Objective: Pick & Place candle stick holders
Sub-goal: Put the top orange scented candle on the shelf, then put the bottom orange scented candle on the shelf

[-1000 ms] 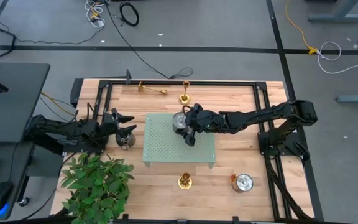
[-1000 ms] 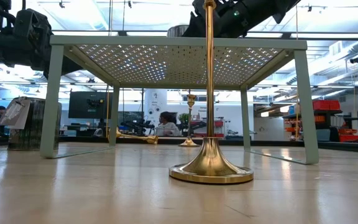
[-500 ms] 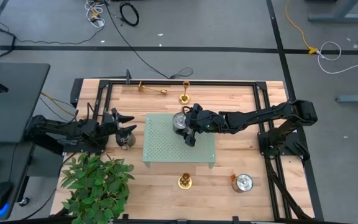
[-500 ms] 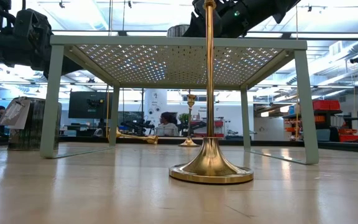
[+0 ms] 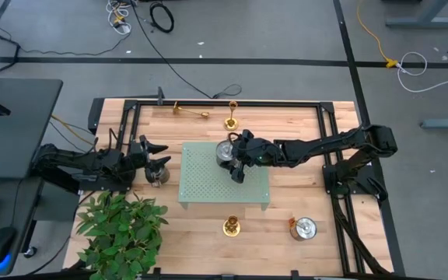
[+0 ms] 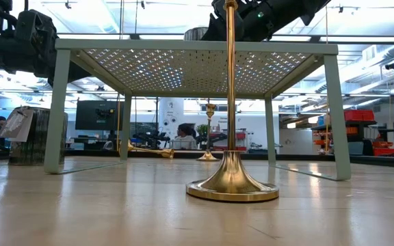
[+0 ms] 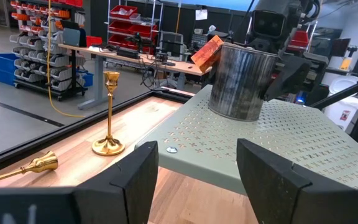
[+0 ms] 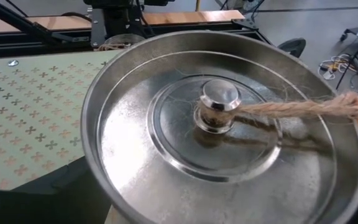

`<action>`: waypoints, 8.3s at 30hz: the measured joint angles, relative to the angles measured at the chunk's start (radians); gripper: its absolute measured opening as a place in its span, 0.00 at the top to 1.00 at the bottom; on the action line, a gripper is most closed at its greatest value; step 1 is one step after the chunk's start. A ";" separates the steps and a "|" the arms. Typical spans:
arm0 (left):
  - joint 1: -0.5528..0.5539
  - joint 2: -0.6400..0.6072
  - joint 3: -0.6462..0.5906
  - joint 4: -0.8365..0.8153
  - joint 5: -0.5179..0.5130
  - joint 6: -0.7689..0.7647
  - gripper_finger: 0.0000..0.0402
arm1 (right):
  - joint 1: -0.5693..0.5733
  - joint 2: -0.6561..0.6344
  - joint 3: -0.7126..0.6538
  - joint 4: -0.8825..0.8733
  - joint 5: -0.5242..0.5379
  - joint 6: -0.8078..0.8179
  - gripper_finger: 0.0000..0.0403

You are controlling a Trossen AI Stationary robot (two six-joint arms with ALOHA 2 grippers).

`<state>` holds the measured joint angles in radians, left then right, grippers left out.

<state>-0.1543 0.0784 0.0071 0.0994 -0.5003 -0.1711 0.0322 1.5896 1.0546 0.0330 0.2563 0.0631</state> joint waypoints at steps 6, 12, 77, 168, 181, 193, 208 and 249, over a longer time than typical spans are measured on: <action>0.000 0.000 0.000 0.000 0.000 0.000 0.46 | 0.000 0.000 0.000 -0.005 0.016 0.000 0.02; 0.000 0.000 0.000 0.000 0.000 0.000 0.46 | 0.001 0.000 0.000 -0.007 0.016 0.000 0.02; 0.000 0.000 0.000 -0.001 0.000 -0.001 0.46 | 0.345 -0.444 -0.001 -0.954 0.004 0.442 0.01; 0.000 0.000 0.000 0.000 0.000 0.001 0.46 | 1.068 -0.319 -0.225 -0.899 -0.010 1.195 0.01; 0.000 0.000 0.000 0.000 0.000 0.001 0.46 | 1.013 -0.277 -0.231 -0.829 -0.012 1.108 0.01; 0.000 0.000 0.000 0.000 0.000 0.001 0.46 | 0.952 -0.202 -0.231 -0.760 -0.065 1.057 0.01; 0.000 0.000 0.000 0.000 0.000 0.001 0.46 | 0.942 -0.202 -0.232 -0.708 -0.026 0.970 0.01; 0.000 0.000 0.000 0.000 0.000 0.001 0.46 | 0.913 -0.163 -0.358 -0.497 -0.015 0.975 0.01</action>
<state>-0.1543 0.0784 0.0070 0.0998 -0.5001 -0.1700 0.9455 1.4269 0.6968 -0.4636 0.2417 1.0382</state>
